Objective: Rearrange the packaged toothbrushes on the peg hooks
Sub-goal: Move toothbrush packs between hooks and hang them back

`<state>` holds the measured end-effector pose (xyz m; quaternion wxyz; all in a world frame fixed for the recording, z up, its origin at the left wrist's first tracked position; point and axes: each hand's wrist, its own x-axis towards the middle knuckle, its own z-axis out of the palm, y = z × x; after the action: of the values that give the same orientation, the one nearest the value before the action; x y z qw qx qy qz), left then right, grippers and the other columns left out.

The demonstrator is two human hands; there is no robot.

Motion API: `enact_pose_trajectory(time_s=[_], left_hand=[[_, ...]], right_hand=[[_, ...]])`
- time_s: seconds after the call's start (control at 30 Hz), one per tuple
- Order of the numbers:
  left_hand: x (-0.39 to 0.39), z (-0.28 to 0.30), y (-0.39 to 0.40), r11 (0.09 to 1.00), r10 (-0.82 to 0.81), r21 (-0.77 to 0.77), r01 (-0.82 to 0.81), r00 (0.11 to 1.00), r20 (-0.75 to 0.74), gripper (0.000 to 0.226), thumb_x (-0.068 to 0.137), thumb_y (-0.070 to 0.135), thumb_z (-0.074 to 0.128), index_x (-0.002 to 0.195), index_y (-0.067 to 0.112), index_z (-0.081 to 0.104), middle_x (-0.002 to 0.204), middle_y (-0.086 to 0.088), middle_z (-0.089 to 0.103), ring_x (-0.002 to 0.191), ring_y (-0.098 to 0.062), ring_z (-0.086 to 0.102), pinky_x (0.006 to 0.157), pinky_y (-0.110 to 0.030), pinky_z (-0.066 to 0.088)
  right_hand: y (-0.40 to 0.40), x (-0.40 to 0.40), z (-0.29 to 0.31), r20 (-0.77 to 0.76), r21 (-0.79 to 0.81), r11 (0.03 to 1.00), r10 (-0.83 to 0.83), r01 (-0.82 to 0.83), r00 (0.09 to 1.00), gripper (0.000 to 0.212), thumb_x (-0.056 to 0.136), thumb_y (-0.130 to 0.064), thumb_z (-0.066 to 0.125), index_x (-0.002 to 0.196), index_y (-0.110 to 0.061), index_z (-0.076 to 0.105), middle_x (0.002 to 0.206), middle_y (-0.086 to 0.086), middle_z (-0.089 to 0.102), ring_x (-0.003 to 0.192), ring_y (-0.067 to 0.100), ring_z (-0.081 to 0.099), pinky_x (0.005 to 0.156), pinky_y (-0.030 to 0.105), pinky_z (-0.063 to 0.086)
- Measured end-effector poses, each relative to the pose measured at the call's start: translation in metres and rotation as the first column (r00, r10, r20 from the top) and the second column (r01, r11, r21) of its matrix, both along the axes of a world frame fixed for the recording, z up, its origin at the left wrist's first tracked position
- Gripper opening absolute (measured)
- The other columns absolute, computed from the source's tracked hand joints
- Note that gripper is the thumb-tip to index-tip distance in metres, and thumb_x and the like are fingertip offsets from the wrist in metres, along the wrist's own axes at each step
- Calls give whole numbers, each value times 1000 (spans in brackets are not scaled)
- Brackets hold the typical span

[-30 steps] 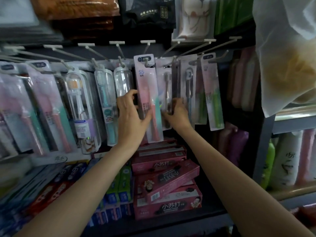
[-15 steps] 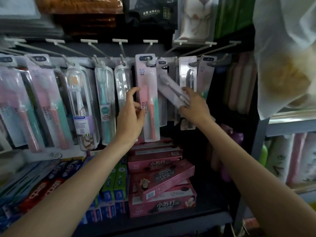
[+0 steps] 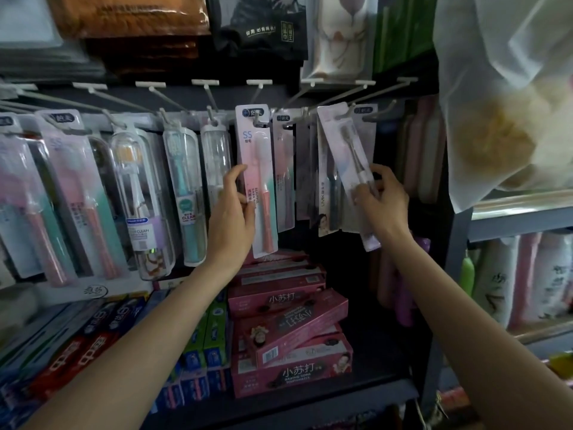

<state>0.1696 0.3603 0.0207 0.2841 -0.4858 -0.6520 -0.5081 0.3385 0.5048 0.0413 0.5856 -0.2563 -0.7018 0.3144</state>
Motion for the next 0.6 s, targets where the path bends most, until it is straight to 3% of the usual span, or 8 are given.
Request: enact_pose_trajectory(time_s=[0.07,0.2,0.37,0.47,0.53,0.6], left_hand=[[1,0,0,1000,-6,-4,6,1000,0,56,91,5,50,139,21,26,83,-2,49,71,-12,49,59,-13,36],[0,0,-2,1000,-18,-13,18,1000,20,56,92,6,49,140,22,25,86,-4,50,69,-7,49,59,-13,37],[-1,-1,-1,1000,-23,2,23,1000,6,55,92,6,49,139,22,26,85,-6,51,70,-10,51,59,-12,38],[1,-1,0,999,-34,11,33,999,16,55,92,5,49,139,21,27,84,-5,50,73,-13,52,62,-13,40],[1,-1,-1,999,-33,7,33,999,8,55,92,5,50,139,21,27,84,-5,50,74,-14,52,63,-14,41],[-1,0,-3,1000,-24,-5,24,1000,4,55,92,6,50,140,21,26,85,-5,51,73,-14,52,63,-14,41]], right_hand=[[0,-7,-3,52,-7,1000,14,-14,999,33,90,-14,50,122,-13,51,80,-4,56,76,14,53,56,14,39],[7,-17,-14,120,-93,996,6,6,993,41,91,-28,53,128,-12,47,116,11,53,100,22,54,87,33,46],[14,-18,-11,100,-75,986,-139,146,985,31,92,-18,50,119,-4,50,122,17,43,111,31,47,97,35,41],[8,-21,-7,51,39,980,-196,194,979,25,92,-12,49,115,-2,51,119,15,45,104,28,50,92,30,42],[-6,-30,-4,28,195,977,-91,84,995,21,91,-8,50,111,-3,54,108,10,53,90,17,53,75,18,44],[-18,-46,-4,142,310,949,4,-48,990,23,91,-6,49,114,-5,54,107,7,55,88,12,52,71,10,39]])
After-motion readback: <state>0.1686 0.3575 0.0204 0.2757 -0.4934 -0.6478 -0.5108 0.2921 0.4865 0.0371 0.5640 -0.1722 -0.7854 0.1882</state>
